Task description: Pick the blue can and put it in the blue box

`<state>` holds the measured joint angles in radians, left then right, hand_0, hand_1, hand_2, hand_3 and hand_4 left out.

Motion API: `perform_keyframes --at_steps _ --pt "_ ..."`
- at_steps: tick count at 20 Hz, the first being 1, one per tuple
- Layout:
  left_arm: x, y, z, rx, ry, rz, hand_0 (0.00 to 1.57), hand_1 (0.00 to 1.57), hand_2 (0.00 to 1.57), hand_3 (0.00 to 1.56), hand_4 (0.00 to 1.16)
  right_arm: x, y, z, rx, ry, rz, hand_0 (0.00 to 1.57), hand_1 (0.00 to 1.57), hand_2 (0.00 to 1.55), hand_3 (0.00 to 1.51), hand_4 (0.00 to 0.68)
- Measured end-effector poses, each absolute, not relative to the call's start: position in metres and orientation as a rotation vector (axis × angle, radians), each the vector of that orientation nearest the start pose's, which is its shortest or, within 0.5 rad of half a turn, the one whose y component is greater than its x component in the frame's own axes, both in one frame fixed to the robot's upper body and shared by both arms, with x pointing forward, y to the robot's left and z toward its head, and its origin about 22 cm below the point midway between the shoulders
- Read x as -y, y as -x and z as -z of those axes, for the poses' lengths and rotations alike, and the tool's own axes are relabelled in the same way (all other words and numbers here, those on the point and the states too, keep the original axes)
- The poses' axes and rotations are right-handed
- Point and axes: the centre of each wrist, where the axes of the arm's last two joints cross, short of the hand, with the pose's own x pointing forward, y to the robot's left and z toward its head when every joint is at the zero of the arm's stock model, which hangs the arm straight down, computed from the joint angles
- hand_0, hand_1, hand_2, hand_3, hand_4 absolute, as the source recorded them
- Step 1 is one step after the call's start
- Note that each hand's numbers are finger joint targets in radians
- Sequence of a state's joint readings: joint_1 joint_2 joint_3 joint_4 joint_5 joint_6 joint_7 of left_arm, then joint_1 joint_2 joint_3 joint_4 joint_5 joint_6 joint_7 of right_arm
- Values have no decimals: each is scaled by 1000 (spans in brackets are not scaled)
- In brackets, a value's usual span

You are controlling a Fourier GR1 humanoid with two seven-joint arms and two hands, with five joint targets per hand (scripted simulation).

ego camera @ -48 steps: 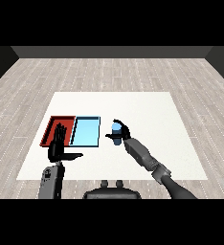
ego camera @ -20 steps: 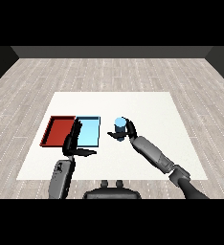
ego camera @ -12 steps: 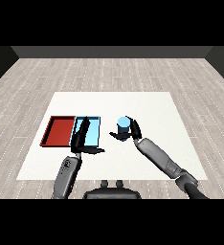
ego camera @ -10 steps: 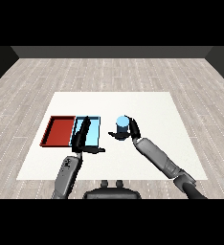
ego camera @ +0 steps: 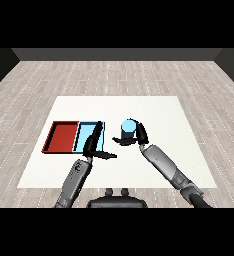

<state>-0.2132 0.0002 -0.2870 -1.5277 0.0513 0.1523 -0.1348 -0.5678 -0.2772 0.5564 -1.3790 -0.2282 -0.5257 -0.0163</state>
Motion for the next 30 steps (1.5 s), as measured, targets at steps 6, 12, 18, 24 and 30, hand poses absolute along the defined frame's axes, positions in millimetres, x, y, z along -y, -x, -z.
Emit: perform_keyframes --at_steps 6,12,18,24,30 --pt "-119 -269 -33 1817 248 151 0 0 0 0 0 122 -314 -95 1862 49 -293 1460 1460 1438 1379 589" --pt "-114 -273 -26 1816 253 162 0 0 0 0 0 117 -307 -88 1873 41 -308 1467 1467 1443 1380 584" --pt "-111 -276 -30 1808 247 163 0 0 0 0 0 114 -315 -96 1859 50 -337 1481 1481 1456 1386 580" --pt "-104 -280 -24 1773 240 165 0 0 0 0 0 105 -304 -102 1859 35 -360 1475 1475 1451 1383 598" --pt "-106 -285 -9 1745 230 176 0 0 0 0 0 93 -306 -100 1864 37 -379 1471 1471 1450 1385 588"
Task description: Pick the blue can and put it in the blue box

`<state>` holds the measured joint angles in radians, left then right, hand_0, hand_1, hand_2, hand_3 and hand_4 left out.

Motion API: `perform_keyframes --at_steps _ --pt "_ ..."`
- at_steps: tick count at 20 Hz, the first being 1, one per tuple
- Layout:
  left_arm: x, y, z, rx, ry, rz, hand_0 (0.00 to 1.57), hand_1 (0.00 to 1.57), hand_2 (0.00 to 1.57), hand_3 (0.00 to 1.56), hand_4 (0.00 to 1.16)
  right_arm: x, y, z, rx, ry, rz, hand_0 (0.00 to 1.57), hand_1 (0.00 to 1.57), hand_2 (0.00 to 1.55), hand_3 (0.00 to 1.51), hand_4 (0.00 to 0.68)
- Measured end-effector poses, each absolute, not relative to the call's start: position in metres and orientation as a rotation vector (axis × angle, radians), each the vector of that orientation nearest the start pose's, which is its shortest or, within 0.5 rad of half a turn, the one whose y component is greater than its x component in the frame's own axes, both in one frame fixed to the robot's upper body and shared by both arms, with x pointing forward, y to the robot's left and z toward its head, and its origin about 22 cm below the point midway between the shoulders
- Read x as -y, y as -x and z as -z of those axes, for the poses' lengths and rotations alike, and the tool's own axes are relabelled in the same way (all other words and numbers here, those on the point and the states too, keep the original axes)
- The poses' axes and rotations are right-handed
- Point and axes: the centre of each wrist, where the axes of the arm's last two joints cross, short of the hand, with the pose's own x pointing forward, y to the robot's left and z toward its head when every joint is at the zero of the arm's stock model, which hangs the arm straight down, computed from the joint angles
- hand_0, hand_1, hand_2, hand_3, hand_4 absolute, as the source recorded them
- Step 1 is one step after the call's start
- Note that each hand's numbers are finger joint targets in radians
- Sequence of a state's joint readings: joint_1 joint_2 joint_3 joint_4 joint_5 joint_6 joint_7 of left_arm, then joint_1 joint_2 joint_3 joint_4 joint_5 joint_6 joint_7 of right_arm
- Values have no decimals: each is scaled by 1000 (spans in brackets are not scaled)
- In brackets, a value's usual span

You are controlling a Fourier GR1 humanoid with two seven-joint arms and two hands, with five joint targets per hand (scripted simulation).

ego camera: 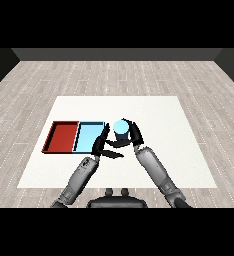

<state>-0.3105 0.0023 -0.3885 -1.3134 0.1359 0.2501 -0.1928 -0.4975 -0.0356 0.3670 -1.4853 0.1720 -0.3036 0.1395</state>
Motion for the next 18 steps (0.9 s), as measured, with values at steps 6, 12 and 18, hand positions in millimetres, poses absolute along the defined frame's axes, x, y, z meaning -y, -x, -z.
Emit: perform_keyframes --at_steps 6,12,18 --pt "-101 -292 -9 1723 218 174 0 0 0 0 0 96 -307 -107 1869 22 -382 1490 1490 1454 1378 570" --pt "-89 -292 -8 1713 227 173 0 0 0 0 0 92 -309 -104 1862 23 -412 1503 1503 1458 1376 543" --pt "-83 -290 -8 1717 271 181 0 0 0 0 0 84 -295 -106 1866 -7 -420 1480 1480 1452 1377 556"
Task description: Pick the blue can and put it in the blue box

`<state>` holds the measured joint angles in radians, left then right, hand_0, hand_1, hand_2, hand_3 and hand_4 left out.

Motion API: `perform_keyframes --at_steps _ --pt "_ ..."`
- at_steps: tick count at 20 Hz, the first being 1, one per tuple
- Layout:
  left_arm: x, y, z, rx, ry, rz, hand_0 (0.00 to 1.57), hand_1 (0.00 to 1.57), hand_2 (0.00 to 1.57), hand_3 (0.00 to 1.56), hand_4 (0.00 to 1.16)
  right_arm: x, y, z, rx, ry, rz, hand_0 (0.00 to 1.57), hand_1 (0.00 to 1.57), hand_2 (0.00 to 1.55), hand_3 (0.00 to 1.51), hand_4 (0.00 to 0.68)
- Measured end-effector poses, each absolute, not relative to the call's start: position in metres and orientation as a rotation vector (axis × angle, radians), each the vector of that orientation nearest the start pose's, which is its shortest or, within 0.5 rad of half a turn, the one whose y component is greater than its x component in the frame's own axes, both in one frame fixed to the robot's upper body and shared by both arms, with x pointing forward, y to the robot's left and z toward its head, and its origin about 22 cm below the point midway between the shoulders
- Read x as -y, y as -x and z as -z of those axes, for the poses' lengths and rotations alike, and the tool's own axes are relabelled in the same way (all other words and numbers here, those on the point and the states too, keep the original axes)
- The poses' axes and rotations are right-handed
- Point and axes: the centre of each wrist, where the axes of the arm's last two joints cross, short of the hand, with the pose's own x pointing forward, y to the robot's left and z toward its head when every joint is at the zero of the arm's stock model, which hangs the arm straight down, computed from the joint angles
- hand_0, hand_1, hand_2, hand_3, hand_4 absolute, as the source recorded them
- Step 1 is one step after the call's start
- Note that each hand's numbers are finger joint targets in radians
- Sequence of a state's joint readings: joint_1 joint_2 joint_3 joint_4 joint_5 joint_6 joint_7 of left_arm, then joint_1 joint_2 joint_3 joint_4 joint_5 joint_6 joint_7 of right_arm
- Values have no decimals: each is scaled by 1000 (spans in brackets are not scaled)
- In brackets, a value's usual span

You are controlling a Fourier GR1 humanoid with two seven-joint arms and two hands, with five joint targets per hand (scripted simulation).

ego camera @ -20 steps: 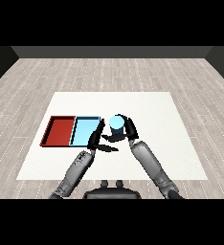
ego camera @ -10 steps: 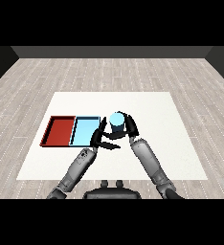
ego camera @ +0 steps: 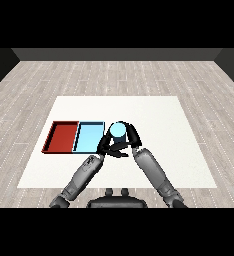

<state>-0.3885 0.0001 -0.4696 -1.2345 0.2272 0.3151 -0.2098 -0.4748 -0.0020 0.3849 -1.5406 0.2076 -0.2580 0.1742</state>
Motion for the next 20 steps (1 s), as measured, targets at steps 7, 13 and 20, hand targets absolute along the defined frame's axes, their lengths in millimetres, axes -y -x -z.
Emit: perform_keyframes --at_steps 7,13,20 --pt "-75 -297 -6 1727 272 177 0 0 0 0 632 71 -283 -104 1880 -42 -424 1544 1544 1465 1385 569" --pt "-75 -295 1 1707 252 127 1571 1571 1571 1508 1154 69 -287 -98 1869 -62 -407 1474 1474 1455 1382 560" --pt "-72 -294 5 1713 195 103 1571 1571 1565 1483 1140 68 -295 -101 1868 -91 -380 1473 1473 1421 1346 480"
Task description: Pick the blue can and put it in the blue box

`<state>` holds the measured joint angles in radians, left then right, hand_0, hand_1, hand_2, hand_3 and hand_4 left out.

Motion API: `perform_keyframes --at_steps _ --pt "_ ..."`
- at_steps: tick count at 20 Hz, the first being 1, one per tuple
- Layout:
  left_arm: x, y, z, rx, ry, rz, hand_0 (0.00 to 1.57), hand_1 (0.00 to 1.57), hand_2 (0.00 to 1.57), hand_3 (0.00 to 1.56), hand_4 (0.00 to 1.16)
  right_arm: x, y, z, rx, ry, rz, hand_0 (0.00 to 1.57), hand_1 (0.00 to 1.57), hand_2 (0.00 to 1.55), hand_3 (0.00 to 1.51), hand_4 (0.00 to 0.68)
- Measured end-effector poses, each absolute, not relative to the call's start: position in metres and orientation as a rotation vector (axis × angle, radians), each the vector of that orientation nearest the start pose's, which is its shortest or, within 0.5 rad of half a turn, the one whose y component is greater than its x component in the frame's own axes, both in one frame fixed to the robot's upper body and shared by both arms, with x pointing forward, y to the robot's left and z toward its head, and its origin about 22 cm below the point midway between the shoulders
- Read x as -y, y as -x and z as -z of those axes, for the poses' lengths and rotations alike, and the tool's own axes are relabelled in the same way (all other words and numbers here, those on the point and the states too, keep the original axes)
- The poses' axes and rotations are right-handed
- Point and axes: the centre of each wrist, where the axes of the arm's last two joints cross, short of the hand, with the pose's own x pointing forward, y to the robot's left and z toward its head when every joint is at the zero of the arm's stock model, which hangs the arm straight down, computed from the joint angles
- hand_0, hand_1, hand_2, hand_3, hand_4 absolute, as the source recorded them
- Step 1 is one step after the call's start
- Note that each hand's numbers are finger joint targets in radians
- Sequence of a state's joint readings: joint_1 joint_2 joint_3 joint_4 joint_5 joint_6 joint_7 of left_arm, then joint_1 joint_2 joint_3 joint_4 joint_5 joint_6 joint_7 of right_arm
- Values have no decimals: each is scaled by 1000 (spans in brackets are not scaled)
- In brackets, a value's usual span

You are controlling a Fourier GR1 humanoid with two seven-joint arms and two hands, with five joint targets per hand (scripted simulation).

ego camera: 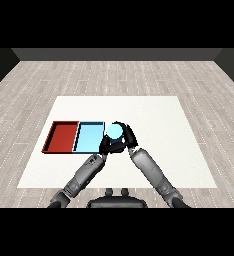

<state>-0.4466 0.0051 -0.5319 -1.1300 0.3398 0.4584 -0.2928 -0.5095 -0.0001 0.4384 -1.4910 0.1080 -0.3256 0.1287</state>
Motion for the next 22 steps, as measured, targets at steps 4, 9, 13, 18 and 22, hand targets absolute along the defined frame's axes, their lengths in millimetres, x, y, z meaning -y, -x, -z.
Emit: perform_keyframes --at_steps 4,9,13,18,22 --pt "-70 -297 5 1731 161 97 1571 1571 1571 1488 1128 76 -292 -102 1867 -134 -341 866 866 865 597 0" --pt "-72 -298 1 1759 146 71 1571 1571 1571 1488 1128 77 -293 -100 1845 -126 -362 0 0 0 0 0" --pt "-74 -300 1 1778 135 66 1571 1571 1571 1490 1130 77 -298 -98 1844 -113 -383 0 0 0 0 0" --pt "-81 -298 4 1788 118 73 1571 1571 1571 1487 1133 76 -293 -95 1848 -120 -391 0 0 0 0 0" --pt "-85 -299 11 1787 88 72 1571 1571 1571 1491 1129 98 -294 -103 1850 -126 -305 0 0 0 0 0"
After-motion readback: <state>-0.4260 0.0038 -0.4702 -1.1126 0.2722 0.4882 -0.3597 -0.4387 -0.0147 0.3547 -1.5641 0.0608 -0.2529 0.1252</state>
